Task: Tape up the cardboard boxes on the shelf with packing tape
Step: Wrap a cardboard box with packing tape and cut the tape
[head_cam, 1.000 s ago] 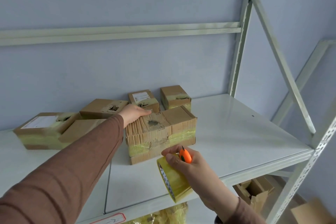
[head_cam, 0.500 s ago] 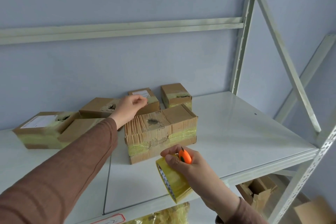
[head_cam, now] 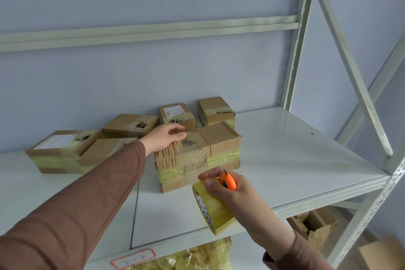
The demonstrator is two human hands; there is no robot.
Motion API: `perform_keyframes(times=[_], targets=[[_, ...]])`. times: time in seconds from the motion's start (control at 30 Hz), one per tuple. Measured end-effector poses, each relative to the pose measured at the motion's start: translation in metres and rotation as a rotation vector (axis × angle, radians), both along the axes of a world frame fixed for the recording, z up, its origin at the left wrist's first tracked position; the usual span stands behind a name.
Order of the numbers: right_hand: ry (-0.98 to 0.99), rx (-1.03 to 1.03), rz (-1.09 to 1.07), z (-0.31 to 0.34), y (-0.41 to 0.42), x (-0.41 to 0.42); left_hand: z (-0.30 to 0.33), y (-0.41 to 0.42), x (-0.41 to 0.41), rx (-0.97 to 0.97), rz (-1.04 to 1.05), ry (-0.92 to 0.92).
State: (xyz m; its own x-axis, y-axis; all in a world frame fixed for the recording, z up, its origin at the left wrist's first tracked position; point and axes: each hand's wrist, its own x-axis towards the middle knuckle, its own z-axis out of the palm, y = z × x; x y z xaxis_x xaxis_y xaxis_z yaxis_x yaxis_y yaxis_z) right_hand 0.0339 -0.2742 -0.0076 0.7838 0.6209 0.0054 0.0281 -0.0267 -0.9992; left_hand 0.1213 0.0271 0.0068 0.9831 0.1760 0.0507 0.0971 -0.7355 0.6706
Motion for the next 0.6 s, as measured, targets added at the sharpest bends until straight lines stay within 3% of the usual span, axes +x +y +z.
perform_keyframes(times=[0.17,0.4,0.5,0.6], targets=[[-0.02,0.04,-0.03,0.013,-0.004,0.002,0.004,-0.005,0.0,-0.024,-0.008,0.132],[-0.032,0.04,-0.041,0.018,-0.014,0.004,-0.006,-0.016,-0.017,0.186,0.121,-0.315],[-0.033,0.034,-0.039,0.02,-0.016,0.004,0.008,-0.012,-0.027,0.161,0.043,-0.212],[-0.038,0.0,-0.04,0.018,-0.018,0.005,0.021,-0.006,-0.038,0.315,-0.143,-0.042]])
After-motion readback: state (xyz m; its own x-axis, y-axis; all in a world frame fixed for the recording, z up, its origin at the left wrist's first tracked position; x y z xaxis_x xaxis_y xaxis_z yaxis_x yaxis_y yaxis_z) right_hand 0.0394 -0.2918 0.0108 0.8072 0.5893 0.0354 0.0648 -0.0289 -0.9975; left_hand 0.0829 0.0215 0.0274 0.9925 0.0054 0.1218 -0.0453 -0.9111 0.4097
